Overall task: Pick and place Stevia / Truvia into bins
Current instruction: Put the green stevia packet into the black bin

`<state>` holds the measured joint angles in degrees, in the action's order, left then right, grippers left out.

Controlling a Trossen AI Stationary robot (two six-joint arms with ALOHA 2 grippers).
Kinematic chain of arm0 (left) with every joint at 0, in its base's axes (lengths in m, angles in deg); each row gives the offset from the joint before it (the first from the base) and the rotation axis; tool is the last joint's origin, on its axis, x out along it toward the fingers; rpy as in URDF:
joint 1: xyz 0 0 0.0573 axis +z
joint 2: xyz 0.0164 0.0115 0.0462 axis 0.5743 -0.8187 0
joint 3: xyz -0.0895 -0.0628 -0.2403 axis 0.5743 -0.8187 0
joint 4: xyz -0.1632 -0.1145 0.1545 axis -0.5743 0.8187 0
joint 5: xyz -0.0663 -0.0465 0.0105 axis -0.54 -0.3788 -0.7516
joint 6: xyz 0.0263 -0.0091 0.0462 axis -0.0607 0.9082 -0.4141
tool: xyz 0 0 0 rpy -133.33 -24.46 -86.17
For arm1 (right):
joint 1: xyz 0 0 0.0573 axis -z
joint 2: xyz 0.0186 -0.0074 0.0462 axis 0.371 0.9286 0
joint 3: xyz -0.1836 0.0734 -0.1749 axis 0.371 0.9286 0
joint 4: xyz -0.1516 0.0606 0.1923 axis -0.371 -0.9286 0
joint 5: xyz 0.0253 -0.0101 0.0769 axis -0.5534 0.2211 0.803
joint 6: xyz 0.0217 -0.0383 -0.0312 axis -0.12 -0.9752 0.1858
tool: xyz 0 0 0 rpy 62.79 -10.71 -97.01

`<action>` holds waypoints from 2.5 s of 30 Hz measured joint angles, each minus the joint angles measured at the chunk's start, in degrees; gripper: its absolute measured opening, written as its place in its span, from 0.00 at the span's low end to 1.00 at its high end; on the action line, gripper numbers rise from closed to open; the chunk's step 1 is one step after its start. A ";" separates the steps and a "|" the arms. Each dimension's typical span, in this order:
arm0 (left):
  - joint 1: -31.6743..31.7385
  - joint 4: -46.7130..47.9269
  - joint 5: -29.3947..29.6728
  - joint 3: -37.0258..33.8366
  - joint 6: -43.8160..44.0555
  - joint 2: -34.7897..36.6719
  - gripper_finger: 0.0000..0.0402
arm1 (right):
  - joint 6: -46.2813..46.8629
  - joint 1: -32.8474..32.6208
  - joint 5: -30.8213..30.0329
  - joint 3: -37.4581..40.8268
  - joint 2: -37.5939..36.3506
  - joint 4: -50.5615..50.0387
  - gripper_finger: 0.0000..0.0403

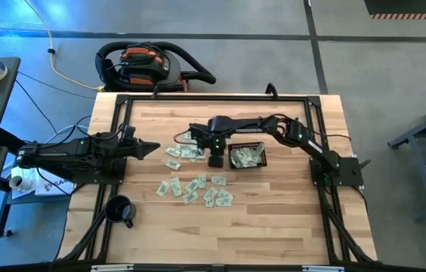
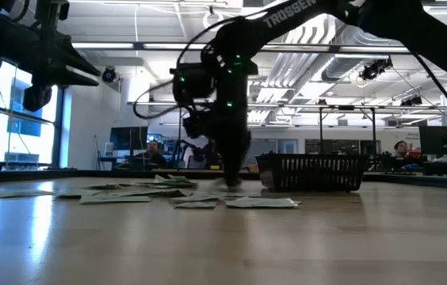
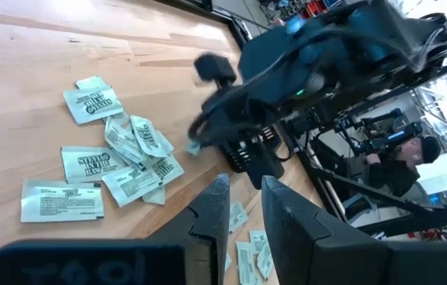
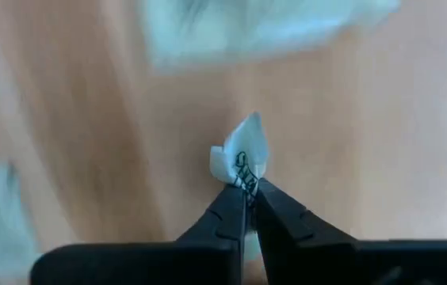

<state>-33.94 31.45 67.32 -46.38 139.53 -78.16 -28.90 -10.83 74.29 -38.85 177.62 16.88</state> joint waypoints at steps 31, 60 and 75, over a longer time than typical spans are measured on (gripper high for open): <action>-0.01 -0.64 -1.09 0.00 -1.71 0.00 0.28 | 44.89 -1.04 -6.20 39.85 -31.21 6.93 0.36; -0.01 -1.87 1.29 0.00 1.88 0.02 0.28 | 12.12 2.17 -7.12 -12.83 5.10 17.83 0.74; -0.01 0.24 -0.78 5.43 -9.29 5.69 0.28 | 3.38 4.84 -6.02 -17.31 10.99 15.56 0.73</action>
<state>-33.95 31.69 66.54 -40.95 130.25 -72.47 -25.52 -5.99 68.27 -56.16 188.61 32.44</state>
